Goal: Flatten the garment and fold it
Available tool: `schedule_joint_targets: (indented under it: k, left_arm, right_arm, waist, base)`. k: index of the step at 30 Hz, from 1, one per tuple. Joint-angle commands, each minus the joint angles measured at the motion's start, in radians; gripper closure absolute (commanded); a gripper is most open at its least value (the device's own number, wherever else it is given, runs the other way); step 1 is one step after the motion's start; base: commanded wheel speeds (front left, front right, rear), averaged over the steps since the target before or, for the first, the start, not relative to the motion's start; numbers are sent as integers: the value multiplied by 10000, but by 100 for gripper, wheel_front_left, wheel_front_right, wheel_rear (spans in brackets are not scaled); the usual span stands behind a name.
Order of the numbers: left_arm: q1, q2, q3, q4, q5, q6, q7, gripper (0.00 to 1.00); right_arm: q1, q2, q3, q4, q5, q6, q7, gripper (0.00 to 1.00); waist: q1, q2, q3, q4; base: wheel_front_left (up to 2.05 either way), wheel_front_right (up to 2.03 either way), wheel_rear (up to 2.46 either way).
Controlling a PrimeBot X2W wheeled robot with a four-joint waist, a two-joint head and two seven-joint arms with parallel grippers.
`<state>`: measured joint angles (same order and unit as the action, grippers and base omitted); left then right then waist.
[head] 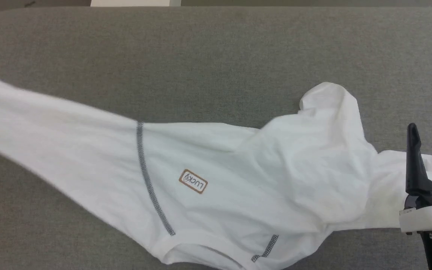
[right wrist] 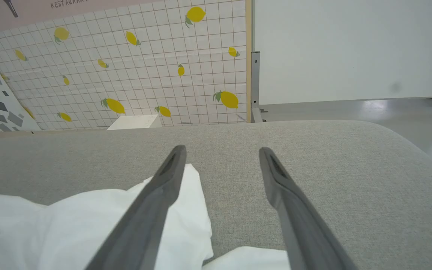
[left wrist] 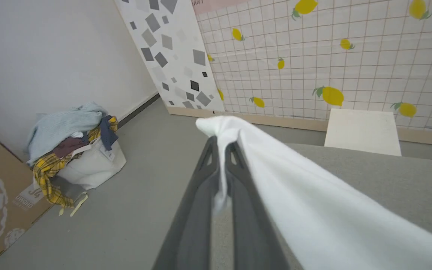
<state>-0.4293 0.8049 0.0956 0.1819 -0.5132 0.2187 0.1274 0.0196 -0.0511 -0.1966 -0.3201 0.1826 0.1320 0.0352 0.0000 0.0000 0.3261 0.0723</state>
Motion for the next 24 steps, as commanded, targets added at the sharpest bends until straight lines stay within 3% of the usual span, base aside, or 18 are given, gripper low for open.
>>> schedule_joint_targets:
  k: [1,3,4,5,6,7,11,16,20,24]
  left_arm:
    - [228,-99,68,49,-24,110,-96,100]
    - [389,-368,90,111,-256,89,-123,100]
    - [429,-508,84,155,-347,87,-160,82]
    - [471,-674,36,229,-419,77,-213,51]
    - [492,-787,-16,304,-451,64,-264,13]
    - [483,-950,-77,403,-515,36,-336,0]
    - [234,-1331,-268,698,-635,-174,-760,0]
    - [-301,-1401,-463,641,-507,-453,-1399,0]
    - [-855,-1680,-1014,-267,-480,-958,-1688,0]
    - [-1144,-2157,-2131,-1580,-459,-1579,-1305,0]
  right_arm:
    - [-172,8,-11,-43,-106,-13,27,0]
    - [-205,8,-21,-67,-158,-13,89,0]
    - [-230,8,-9,-73,-180,-13,116,0]
    - [-263,9,17,-82,-204,-13,157,0]
    - [-295,9,51,-89,-225,-13,191,0]
    - [-333,9,89,-105,-251,-13,234,0]
    - [-428,9,151,-186,-317,-13,372,0]
    - [-412,9,123,-252,-374,-13,486,0]
    - [-308,9,91,-227,-296,-13,498,0]
    - [-192,9,104,-185,-169,-13,469,0]
  waist:
    - [0,0,153,62]
    - [0,0,257,133]
    - [0,0,287,155]
    - [0,0,326,187]
    - [0,0,349,203]
    - [0,0,376,224]
    - [0,0,392,289]
    - [0,0,194,348]
    - [0,0,-133,359]
    - [0,0,-426,289]
  base:
    - [0,0,0]
    - [0,0,0]
    - [0,0,0]
    - [0,0,0]
    - [0,0,0]
    - [0,0,0]
    - [0,0,0]
    - [0,0,0]
    - [0,0,0]
    - [0,0,0]
